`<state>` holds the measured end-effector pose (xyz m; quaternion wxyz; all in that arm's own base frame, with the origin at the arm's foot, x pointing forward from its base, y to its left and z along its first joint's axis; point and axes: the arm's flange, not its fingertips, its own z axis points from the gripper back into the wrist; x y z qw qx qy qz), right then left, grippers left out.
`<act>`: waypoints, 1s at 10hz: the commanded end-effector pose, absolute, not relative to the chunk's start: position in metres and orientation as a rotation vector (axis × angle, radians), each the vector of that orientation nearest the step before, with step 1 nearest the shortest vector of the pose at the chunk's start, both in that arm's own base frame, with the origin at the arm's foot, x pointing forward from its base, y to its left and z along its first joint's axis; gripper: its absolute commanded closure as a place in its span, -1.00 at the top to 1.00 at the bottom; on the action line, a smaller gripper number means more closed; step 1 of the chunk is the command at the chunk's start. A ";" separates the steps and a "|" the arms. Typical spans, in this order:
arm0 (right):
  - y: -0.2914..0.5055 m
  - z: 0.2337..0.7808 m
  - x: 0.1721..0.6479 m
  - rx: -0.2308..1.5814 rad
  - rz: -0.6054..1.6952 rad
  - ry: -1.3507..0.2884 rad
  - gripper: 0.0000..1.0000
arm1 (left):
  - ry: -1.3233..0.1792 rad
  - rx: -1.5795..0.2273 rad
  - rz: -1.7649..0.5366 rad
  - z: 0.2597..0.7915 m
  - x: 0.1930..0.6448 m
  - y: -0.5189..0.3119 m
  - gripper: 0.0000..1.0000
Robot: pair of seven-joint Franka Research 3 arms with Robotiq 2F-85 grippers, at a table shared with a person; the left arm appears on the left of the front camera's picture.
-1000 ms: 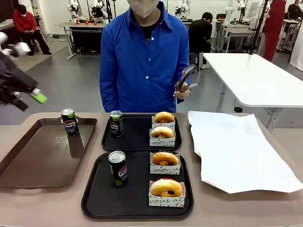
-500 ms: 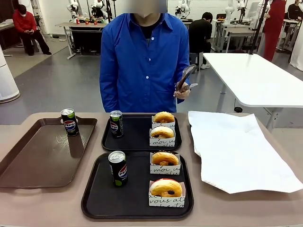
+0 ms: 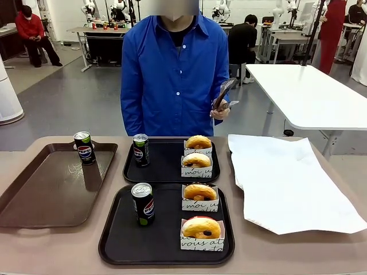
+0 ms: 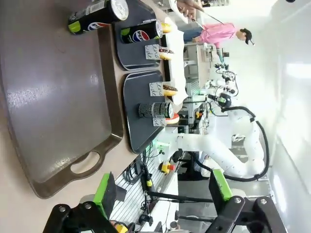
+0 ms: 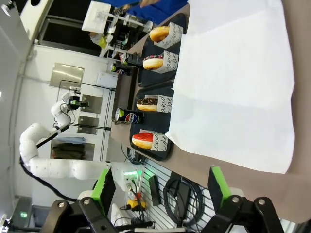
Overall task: Set up donuts and drinks on trays.
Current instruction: Pick up one Pepsi coke from the Handle tray and place it on the Flat Tray without a Pepsi coke.
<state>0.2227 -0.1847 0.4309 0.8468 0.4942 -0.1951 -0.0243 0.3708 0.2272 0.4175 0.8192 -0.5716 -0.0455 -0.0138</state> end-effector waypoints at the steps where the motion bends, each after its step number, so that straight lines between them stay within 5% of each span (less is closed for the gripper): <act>1: -0.184 0.430 0.223 1.051 -0.044 -0.416 1.00 | -0.081 -1.201 -0.059 0.428 0.377 0.214 1.00; 10: -0.184 0.430 0.223 1.051 -0.044 -0.416 1.00 | -0.081 -1.201 -0.059 0.428 0.377 0.214 1.00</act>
